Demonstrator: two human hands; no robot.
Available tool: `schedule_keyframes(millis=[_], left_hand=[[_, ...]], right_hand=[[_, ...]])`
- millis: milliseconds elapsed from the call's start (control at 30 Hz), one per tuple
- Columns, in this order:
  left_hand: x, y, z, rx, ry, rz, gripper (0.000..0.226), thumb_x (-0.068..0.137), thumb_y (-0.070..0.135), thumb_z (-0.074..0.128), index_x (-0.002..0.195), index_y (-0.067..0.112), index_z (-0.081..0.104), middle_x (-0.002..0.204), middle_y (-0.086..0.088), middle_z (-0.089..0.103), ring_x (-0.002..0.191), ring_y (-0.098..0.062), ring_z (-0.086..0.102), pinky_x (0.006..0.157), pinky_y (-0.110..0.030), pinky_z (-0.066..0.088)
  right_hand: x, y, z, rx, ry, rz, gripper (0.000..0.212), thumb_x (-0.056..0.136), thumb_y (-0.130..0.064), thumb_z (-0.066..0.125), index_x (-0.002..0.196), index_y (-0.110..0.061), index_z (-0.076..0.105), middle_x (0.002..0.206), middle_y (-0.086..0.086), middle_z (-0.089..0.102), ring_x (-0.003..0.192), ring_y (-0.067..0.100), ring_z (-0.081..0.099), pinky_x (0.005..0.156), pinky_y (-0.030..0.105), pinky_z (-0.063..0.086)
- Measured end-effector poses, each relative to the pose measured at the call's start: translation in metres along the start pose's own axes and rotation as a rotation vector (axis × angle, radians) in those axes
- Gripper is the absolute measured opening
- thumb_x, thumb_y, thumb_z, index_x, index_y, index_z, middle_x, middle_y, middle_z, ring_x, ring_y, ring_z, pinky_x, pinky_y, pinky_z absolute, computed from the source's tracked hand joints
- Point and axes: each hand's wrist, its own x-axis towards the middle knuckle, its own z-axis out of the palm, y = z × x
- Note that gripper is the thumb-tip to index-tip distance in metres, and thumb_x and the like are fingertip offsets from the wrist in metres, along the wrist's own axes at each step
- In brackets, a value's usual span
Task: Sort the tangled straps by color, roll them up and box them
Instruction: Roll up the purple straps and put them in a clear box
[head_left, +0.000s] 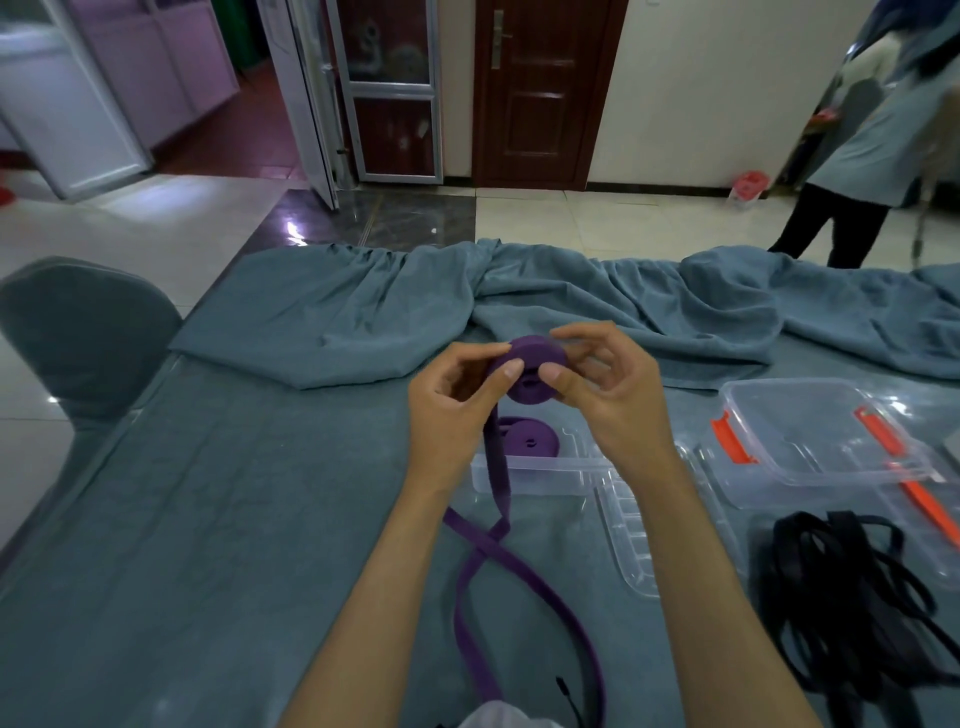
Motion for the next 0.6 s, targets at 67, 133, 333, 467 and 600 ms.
schedule_keyframes(millis=[67,133,333,467,600], left_hand=[[0.002,0.0,0.001,-0.036,-0.028,-0.022,0.027,0.092,0.005,0.08,0.114,0.021,0.079,0.114,-0.004,0.079,0.109,-0.021,0.076,0.092,-0.024,0.058],[0.004,0.0,-0.002,-0.031,-0.055,-0.022,0.03,0.092,0.005,0.079,0.118,0.02,0.079,0.116,-0.007,0.079,0.11,-0.024,0.075,0.094,-0.025,0.058],[-0.002,-0.005,0.002,-0.028,0.042,-0.012,0.025,0.086,0.017,0.086,0.109,0.028,0.08,0.111,-0.004,0.08,0.106,-0.022,0.077,0.091,-0.026,0.059],[0.002,-0.004,0.004,-0.069,-0.004,-0.024,0.029,0.093,0.018,0.079,0.118,0.031,0.079,0.118,-0.007,0.077,0.112,-0.022,0.074,0.096,-0.026,0.056],[0.002,-0.002,0.0,-0.041,0.064,-0.024,0.02,0.089,0.019,0.085,0.104,0.03,0.079,0.102,-0.001,0.08,0.096,-0.015,0.077,0.084,-0.02,0.058]], right_hand=[[0.001,0.0,0.0,0.005,0.01,-0.033,0.023,0.092,-0.011,0.081,0.113,-0.015,0.071,0.109,0.004,0.078,0.105,0.025,0.076,0.086,0.044,0.065],[0.001,0.002,0.0,0.044,0.003,-0.002,0.021,0.092,-0.011,0.08,0.108,-0.008,0.067,0.111,0.008,0.078,0.107,0.027,0.075,0.088,0.047,0.065],[0.004,0.0,-0.004,0.011,-0.002,0.001,0.024,0.086,-0.011,0.086,0.102,-0.018,0.069,0.103,0.008,0.078,0.099,0.026,0.078,0.084,0.043,0.065],[0.005,-0.003,0.001,0.149,0.065,-0.015,0.019,0.086,-0.009,0.085,0.094,-0.021,0.072,0.106,0.009,0.079,0.102,0.028,0.078,0.085,0.039,0.064],[0.006,-0.002,-0.005,0.104,-0.04,0.062,0.026,0.084,-0.01,0.087,0.09,-0.012,0.062,0.104,0.014,0.079,0.097,0.031,0.079,0.08,0.038,0.065]])
